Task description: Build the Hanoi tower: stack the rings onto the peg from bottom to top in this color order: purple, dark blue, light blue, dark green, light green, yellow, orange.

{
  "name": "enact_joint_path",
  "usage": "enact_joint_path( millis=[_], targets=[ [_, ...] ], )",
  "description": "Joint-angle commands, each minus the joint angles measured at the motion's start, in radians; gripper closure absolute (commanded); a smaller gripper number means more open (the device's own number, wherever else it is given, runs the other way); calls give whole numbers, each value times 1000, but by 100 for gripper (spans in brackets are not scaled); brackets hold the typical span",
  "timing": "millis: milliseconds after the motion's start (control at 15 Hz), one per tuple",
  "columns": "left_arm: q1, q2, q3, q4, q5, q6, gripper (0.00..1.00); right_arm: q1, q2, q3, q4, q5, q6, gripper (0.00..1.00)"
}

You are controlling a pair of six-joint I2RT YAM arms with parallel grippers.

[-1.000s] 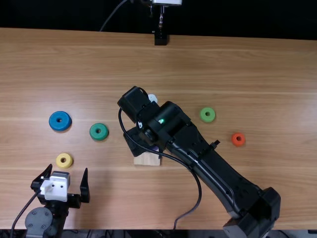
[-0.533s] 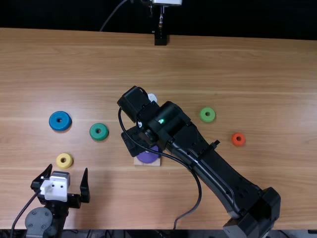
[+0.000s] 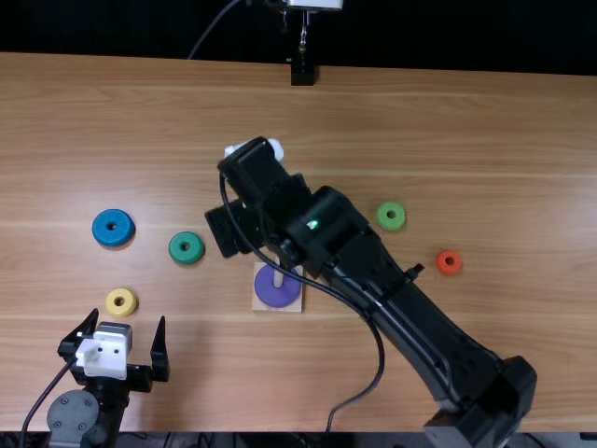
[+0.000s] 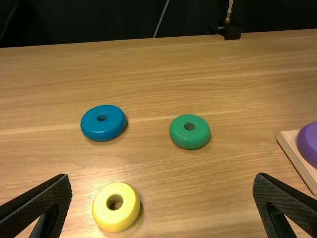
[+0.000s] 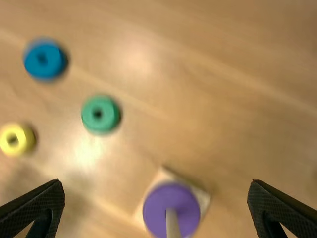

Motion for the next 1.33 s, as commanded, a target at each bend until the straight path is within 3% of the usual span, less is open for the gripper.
enact_joint_path(
  millis=[0,200,467,733,800,1000,1067,1267],
  targets=[
    [9,-11,-105,-79,3,14,0,-80,-128,-29,46,6,3,0],
    [11,-11,-105,-79,3,14,0,-167,-284,-223,162,9,-6,0],
    [11,-11,-105,-79,3,14,0,-342,-559,-578,292,7,-10,0],
    [9,-11,-105,-79,1,14,0,-566,-879,-954,594,0,-19,0],
    [11,-11,-105,-79,3,14,0,-605,-948,-1034,662,-4,-40,0],
    [9,-11,-105,-79,1,14,0,-683,-1174,-1293,800,-4,-179,0],
    [9,-11,-105,-79,1,14,0,-684,-1275,-1376,845,-4,-194,0],
    [11,-11,-105,-79,1,14,0,-726,-1570,-1600,859,-5,-192,0]
  ],
)
